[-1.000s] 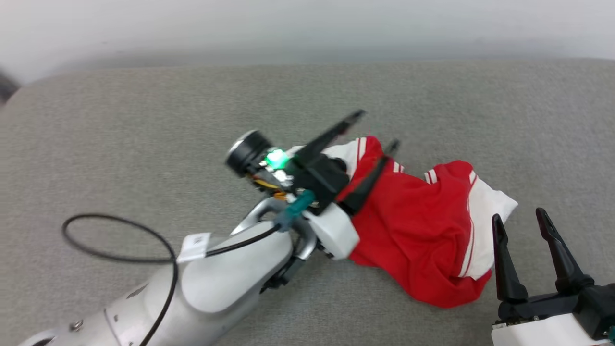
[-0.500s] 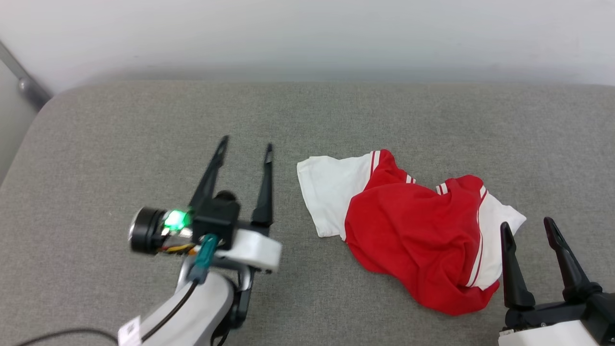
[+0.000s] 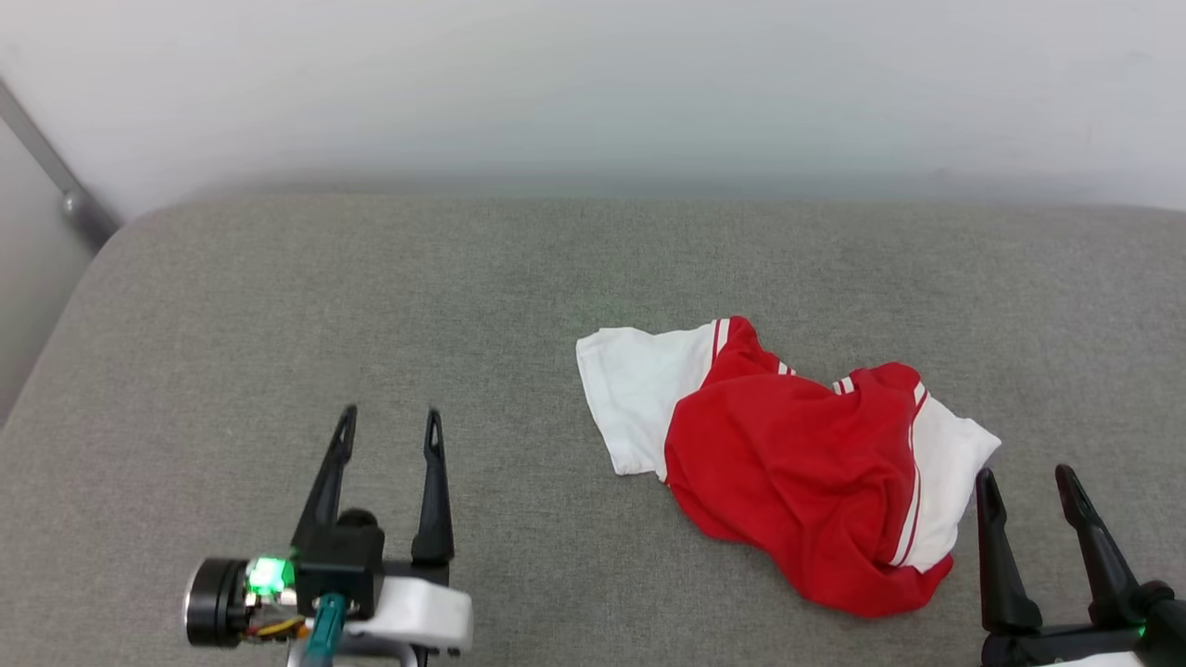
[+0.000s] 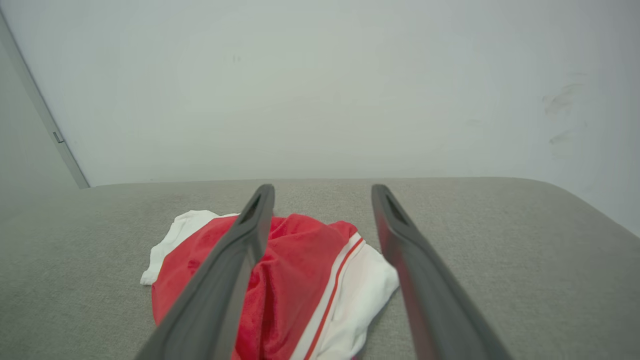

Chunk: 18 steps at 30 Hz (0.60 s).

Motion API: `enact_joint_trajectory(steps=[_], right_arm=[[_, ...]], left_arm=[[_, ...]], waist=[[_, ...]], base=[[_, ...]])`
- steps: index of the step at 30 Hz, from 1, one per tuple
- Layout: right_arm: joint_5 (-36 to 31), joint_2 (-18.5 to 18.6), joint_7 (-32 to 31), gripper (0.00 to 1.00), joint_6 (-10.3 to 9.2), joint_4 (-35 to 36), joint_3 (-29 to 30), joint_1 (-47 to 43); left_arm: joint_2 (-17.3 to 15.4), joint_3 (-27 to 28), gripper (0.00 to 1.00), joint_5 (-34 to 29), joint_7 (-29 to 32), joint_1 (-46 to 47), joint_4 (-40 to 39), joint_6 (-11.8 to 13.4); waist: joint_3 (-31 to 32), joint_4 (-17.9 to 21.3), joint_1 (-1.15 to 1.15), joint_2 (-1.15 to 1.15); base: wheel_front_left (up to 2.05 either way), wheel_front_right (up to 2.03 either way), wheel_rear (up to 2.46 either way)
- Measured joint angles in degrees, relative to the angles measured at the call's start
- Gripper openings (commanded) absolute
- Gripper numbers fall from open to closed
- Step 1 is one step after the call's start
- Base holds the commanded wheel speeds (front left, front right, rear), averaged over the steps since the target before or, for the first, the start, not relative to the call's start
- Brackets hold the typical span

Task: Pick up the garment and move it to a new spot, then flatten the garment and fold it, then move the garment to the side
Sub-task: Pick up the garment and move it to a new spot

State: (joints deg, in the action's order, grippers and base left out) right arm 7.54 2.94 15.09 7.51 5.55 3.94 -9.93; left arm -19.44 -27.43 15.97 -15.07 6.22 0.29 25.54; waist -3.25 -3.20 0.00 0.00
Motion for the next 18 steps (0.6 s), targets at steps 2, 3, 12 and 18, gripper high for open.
enact_joint_trajectory(steps=[2, 3, 12, 18], right_arm=[[0.38, 0.00, 0.00, 1.00, 0.00, -0.19, 0.08, -0.60], [0.67, 0.00, -0.01, 1.00, 0.00, -0.35, 0.00, -0.93], [2.35, 0.00, 0.00, 1.00, 0.00, -0.92, 0.31, -2.63], [2.75, 0.00, 0.00, 1.00, 0.00, -1.33, 0.53, -3.35]], left_arm=[[0.79, 1.24, 1.00, -0.97, 0.00, -1.99, 0.05, -1.31], [1.19, 2.03, 1.00, -1.46, 0.00, -2.81, 0.12, -1.92], [4.45, 7.33, 1.00, -4.35, 0.00, -8.50, 0.73, -7.82], [6.16, 9.96, 1.00, -6.45, 0.00, -10.41, 1.62, -11.10]], waist=[[0.62, -0.05, 0.00, 0.00], [0.93, -0.08, 0.00, 0.00], [3.09, -0.24, 0.00, 0.00], [3.91, -0.23, 0.00, 0.00]], base=[[0.00, 0.00, 0.00], [0.00, 0.00, 0.00], [0.00, 0.00, 0.00], [0.00, 0.00, 0.00]])
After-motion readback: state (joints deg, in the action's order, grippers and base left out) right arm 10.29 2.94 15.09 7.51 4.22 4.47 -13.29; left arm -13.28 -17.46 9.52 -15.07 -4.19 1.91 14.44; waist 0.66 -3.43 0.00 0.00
